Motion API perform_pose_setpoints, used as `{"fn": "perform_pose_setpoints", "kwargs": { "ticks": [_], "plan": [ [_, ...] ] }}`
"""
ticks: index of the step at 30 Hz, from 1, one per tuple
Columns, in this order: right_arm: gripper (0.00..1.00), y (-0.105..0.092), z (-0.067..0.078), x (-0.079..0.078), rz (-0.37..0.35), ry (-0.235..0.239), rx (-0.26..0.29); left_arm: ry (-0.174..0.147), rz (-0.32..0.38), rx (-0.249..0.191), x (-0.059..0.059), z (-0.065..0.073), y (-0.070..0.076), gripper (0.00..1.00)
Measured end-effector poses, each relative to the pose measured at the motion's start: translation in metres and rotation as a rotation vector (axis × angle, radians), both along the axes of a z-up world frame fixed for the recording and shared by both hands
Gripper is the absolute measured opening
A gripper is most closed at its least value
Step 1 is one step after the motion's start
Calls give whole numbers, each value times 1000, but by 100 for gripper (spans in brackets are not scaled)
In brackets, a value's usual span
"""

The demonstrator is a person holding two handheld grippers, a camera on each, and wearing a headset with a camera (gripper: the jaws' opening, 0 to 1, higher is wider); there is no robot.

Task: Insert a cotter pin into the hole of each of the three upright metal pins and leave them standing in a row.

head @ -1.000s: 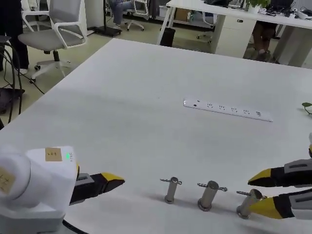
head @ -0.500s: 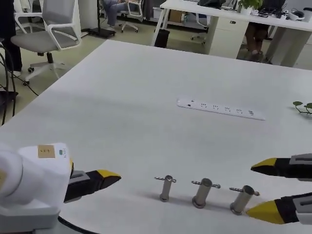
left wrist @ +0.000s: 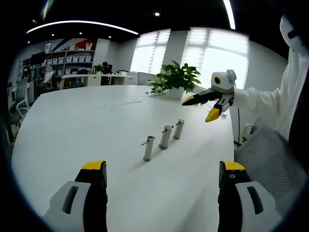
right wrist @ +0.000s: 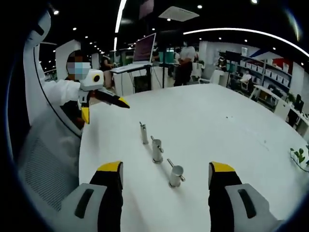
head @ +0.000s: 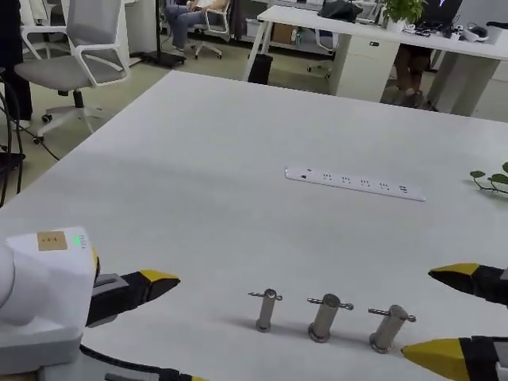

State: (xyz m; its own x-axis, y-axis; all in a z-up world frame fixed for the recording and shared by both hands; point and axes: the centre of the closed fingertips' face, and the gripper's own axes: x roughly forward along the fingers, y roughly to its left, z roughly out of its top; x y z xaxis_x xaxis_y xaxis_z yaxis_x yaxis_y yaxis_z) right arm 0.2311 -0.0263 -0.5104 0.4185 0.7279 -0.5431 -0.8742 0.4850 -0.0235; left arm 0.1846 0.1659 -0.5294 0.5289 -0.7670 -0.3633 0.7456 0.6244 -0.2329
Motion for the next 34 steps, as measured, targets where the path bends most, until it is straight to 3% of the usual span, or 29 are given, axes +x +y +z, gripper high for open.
{"fn": "perform_pose_setpoints", "kwargs": {
  "ticks": [7,12,20,27,32,34],
  "plan": [
    [72,-12,2,-13,-74,6,38,-5,47,-26,2,5,5,96],
    [72,-20,2,-17,-123,13,67,-1,60,-57,-1,8,0,96],
    [74,-35,-8,-23,-206,36,88,21,55,-49,-10,1,-3,96],
    [83,-43,-1,-24,-282,15,108,39,77,-43,-11,-4,1,95],
    [90,-45,-1,-26,-315,21,110,10,95,-48,-6,0,-1,97],
    [93,-48,-3,-26,-338,29,107,12,98,-44,-6,-1,-1,97]
  ]
}}
